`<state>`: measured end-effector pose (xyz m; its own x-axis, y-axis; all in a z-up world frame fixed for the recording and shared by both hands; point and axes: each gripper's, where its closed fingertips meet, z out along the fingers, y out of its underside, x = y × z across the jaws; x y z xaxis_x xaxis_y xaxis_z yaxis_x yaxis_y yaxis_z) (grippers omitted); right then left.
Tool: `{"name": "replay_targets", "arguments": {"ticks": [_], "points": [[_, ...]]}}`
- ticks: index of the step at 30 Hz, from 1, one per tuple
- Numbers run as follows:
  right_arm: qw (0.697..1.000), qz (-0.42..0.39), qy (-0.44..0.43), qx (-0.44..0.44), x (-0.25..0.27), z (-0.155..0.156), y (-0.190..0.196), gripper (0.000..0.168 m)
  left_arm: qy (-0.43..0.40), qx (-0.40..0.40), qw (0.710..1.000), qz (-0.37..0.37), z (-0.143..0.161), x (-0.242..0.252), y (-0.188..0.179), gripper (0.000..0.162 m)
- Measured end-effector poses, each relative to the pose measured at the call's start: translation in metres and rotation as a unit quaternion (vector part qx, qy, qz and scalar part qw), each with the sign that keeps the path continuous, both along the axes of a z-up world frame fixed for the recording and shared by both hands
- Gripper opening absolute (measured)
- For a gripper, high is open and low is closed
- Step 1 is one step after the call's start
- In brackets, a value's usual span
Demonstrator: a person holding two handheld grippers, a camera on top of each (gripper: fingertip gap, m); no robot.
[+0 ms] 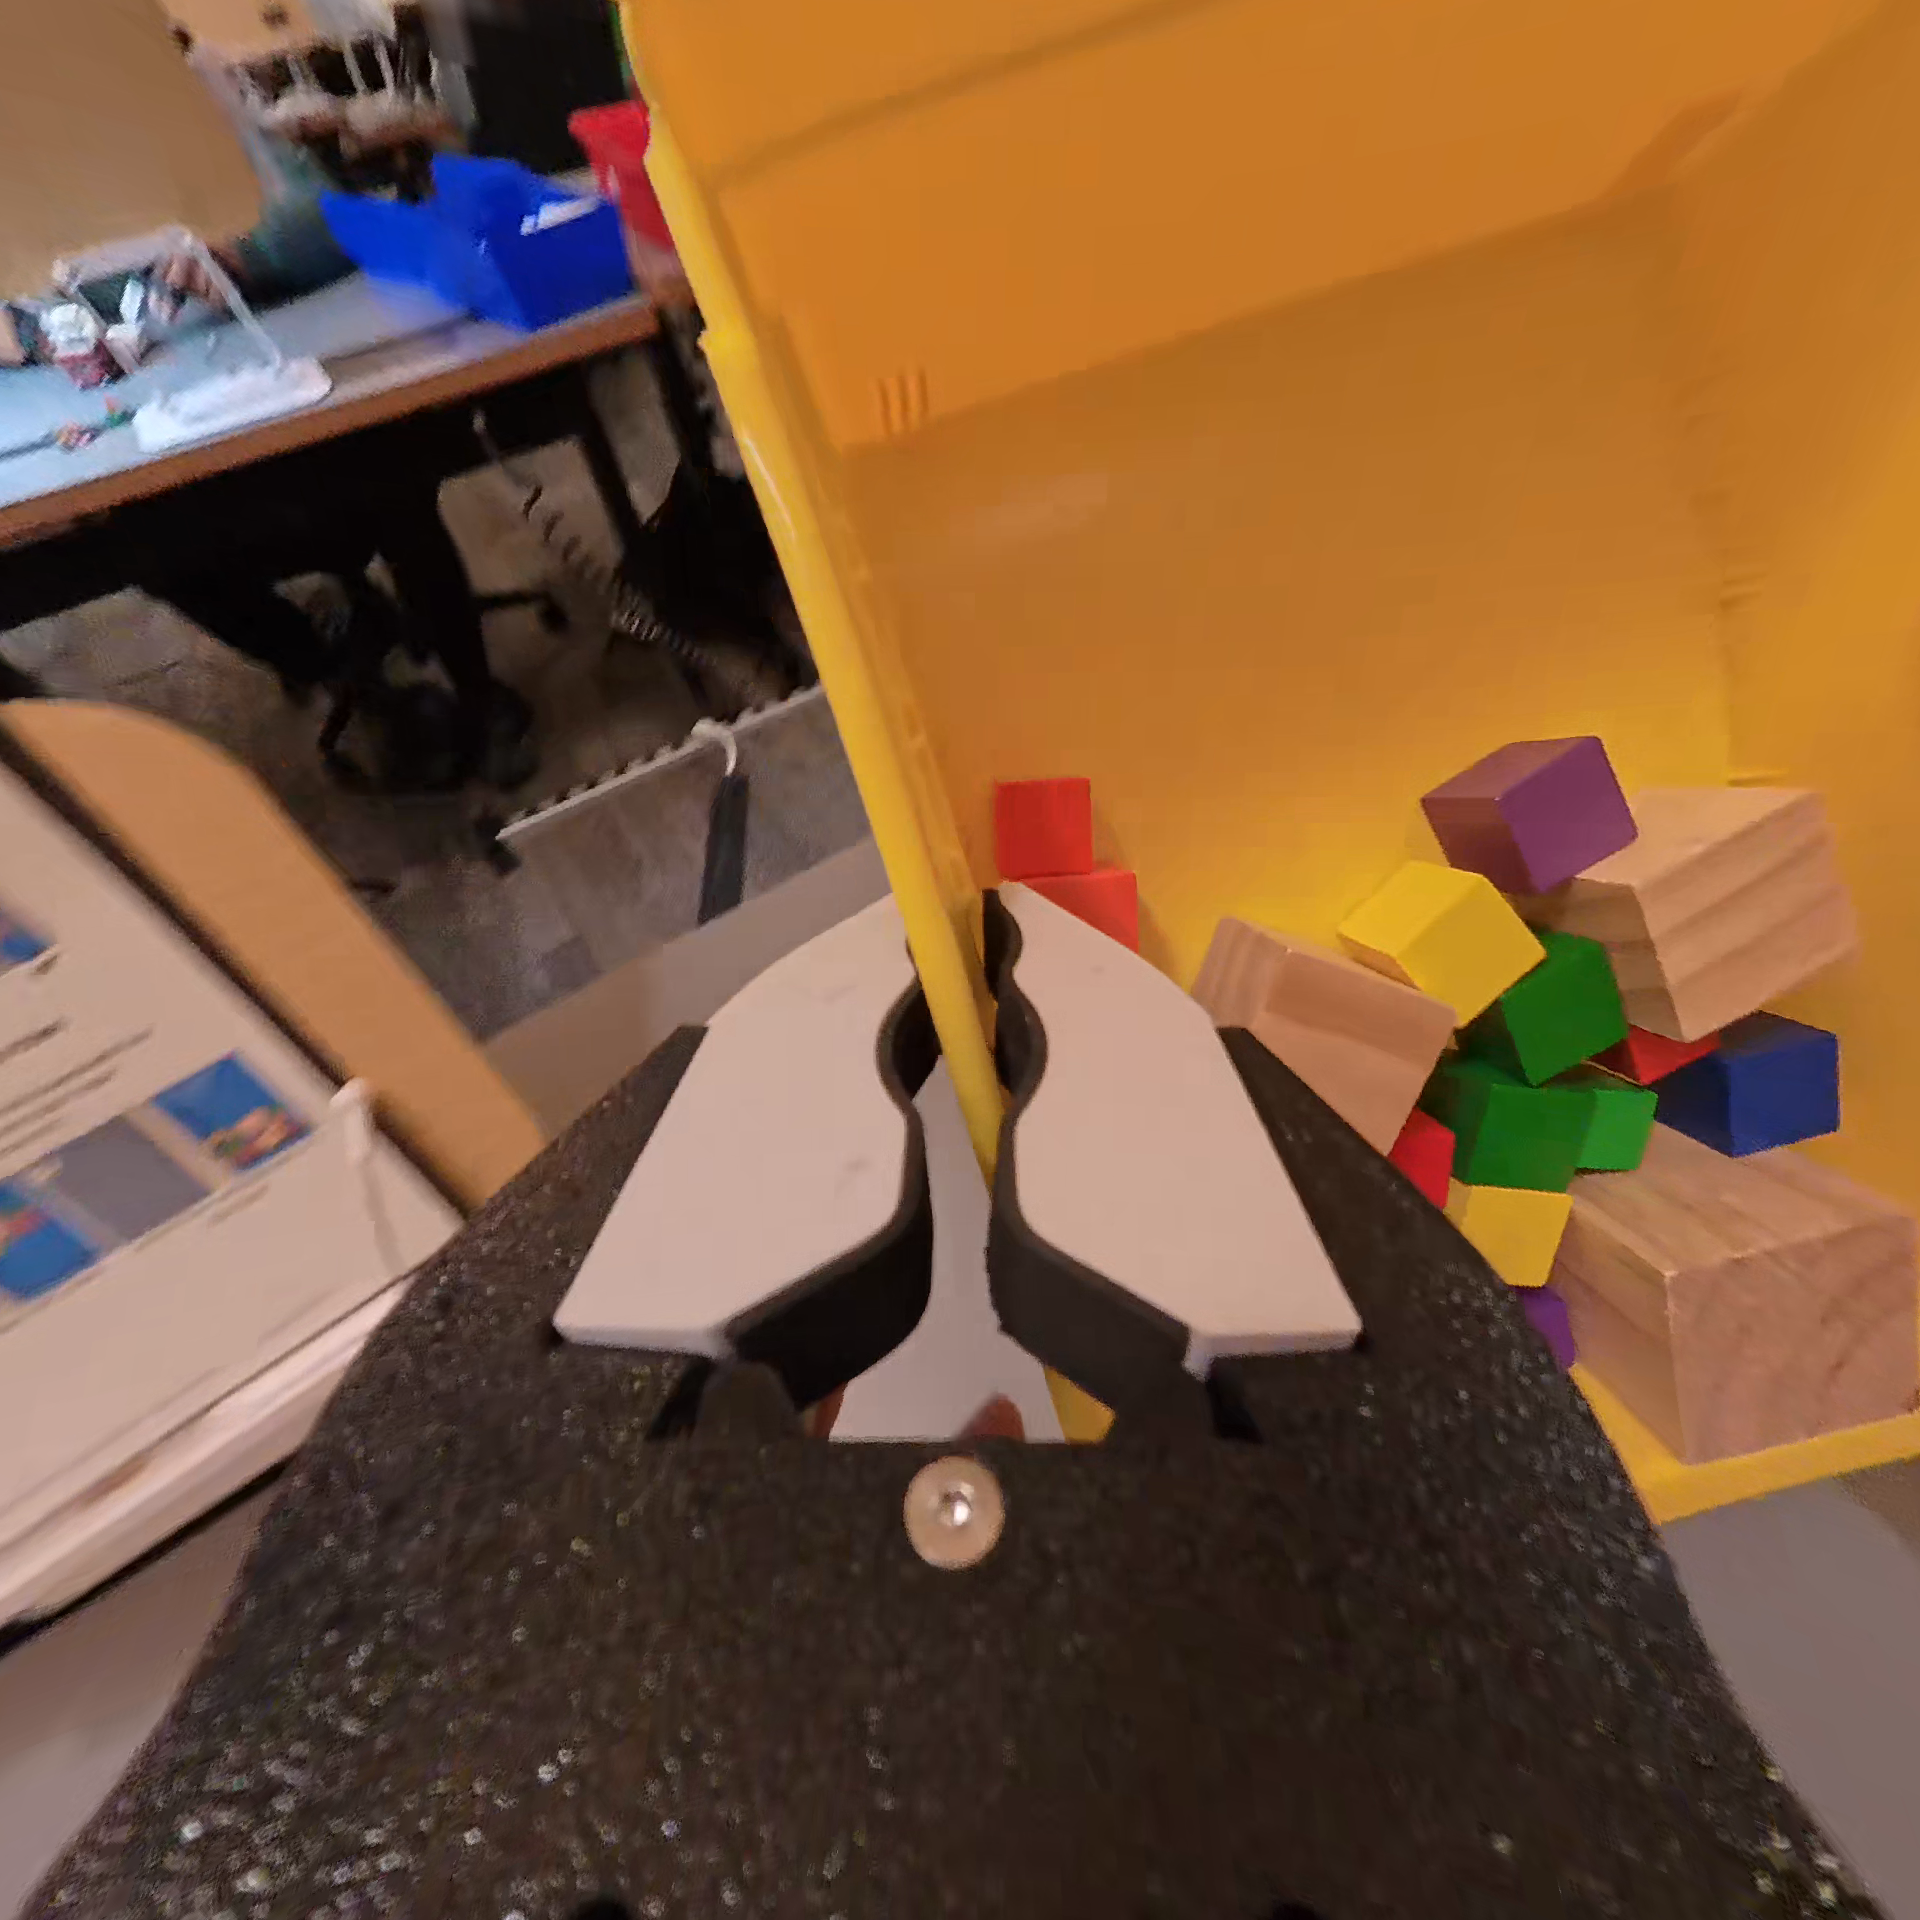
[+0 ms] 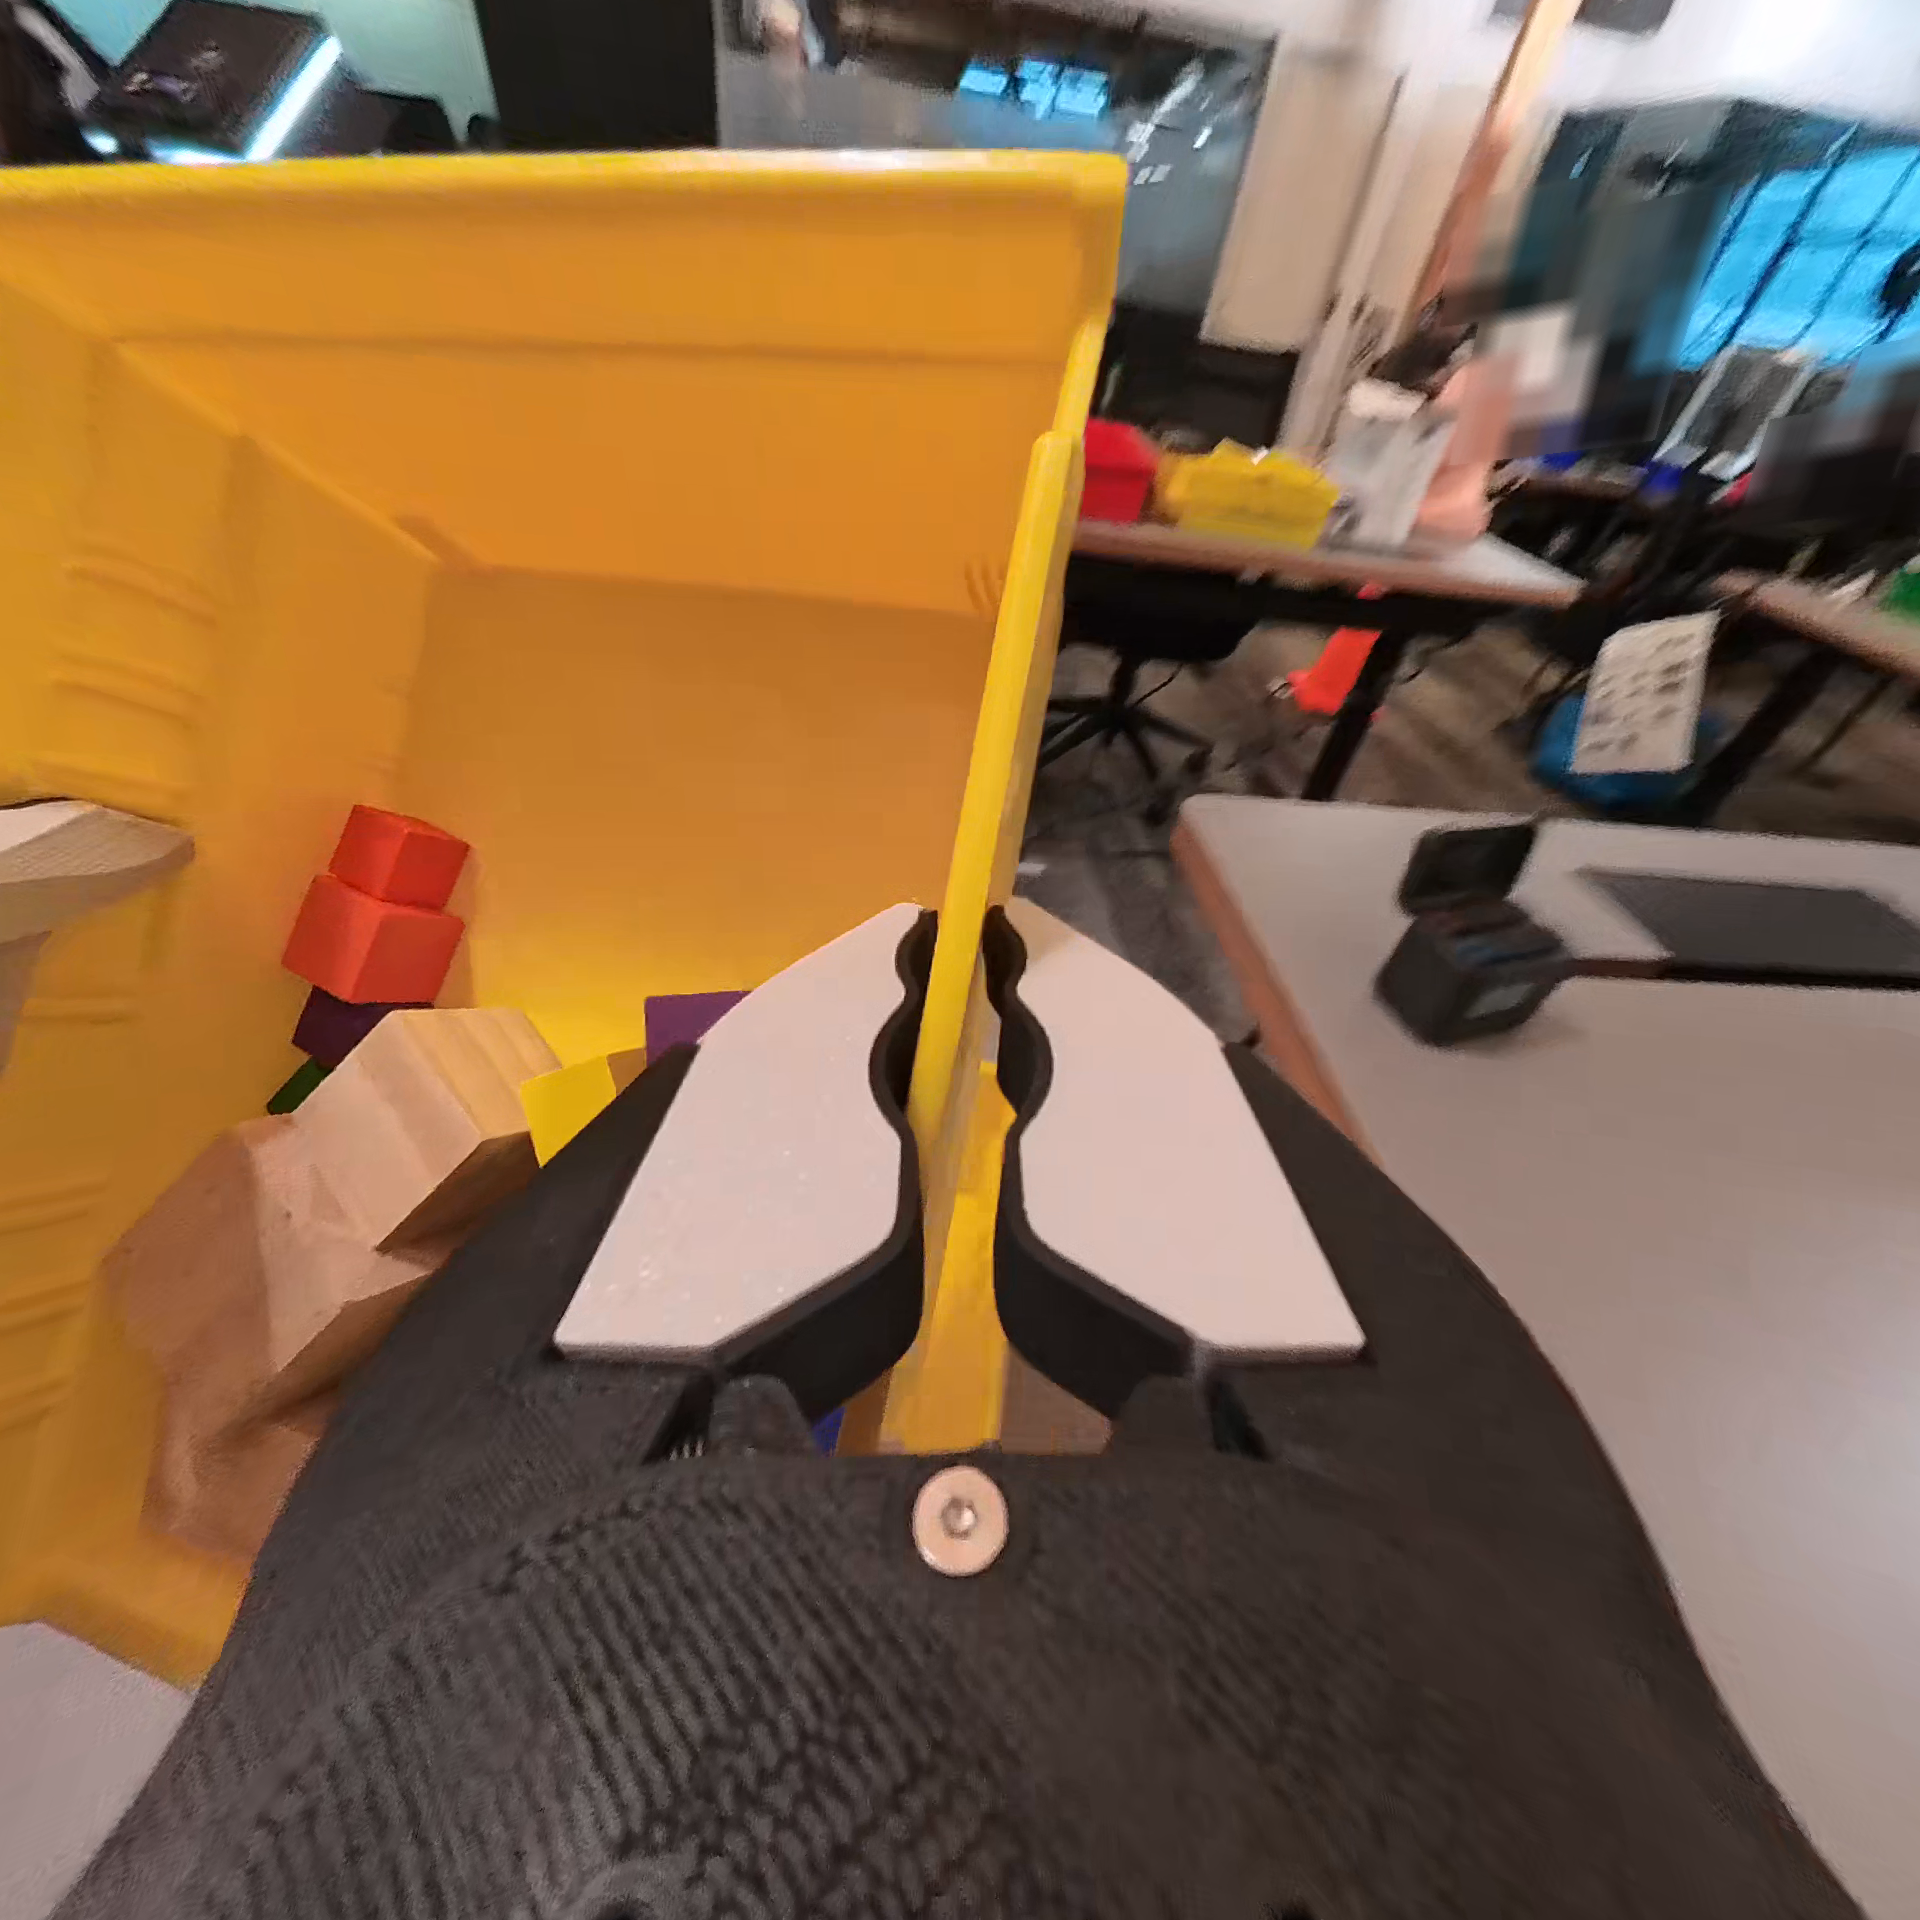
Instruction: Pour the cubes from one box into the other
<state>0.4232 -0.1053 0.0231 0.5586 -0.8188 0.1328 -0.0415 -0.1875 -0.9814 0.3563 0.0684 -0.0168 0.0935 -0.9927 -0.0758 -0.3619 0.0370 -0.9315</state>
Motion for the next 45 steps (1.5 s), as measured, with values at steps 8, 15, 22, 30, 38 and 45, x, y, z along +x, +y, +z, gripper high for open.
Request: {"name": "replay_targets", "arguments": {"ticks": [8, 15, 22, 30, 38, 45], "points": [[0.993, -0.031, -0.107, 0.041, 0.049, -0.004, -0.027, 0.009, -0.111, -0.098, 0.989, -0.024, -0.015, 0.068, -0.026, 0.006], [0.974, -0.002, -0.176, 0.144, 0.054, -0.007, -0.03, 0.011, -0.228, -0.099, 0.968, -0.018, -0.003, 0.076, -0.027, 0.007], [0.951, 0.007, -0.248, 0.185, 0.059, -0.003, -0.034, 0.011, -0.284, -0.123, 0.95, -0.039, 0.009, 0.083, -0.031, 0.009], [0.941, -0.004, -0.313, 0.129, 0.058, 0.0, -0.028, 0.008, -0.255, -0.107, 0.961, -0.034, -0.014, 0.085, -0.027, 0.007], [0.932, -0.011, -0.352, 0.082, 0.06, 0.009, -0.009, 0.007, -0.235, -0.094, 0.967, 0.005, -0.015, 0.084, -0.01, 0.004], [0.913, -0.024, -0.392, 0.111, 0.05, 0.027, -0.012, 0.006, -0.288, -0.117, 0.95, -0.019, 0.01, 0.076, -0.012, 0.007]]}}
